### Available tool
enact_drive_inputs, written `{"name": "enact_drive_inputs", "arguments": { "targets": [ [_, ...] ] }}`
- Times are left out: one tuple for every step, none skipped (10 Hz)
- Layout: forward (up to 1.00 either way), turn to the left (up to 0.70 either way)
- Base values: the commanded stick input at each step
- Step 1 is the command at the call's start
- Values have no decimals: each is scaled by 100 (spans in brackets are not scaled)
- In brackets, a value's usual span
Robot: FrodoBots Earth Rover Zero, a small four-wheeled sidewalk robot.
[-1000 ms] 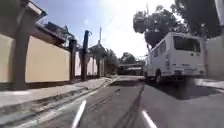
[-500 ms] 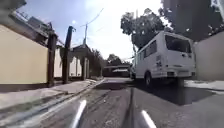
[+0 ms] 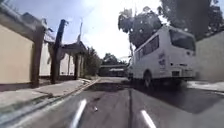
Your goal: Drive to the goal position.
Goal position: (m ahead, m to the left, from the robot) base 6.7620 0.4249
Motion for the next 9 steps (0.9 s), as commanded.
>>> {"name": "enact_drive_inputs", "arguments": {
  "targets": [
    [100, -2],
    [100, -5],
    [100, -33],
    [100, -38],
    [100, -38],
    [100, -11],
    [100, -8],
    [100, -6],
    [100, -4]
  ]
}}
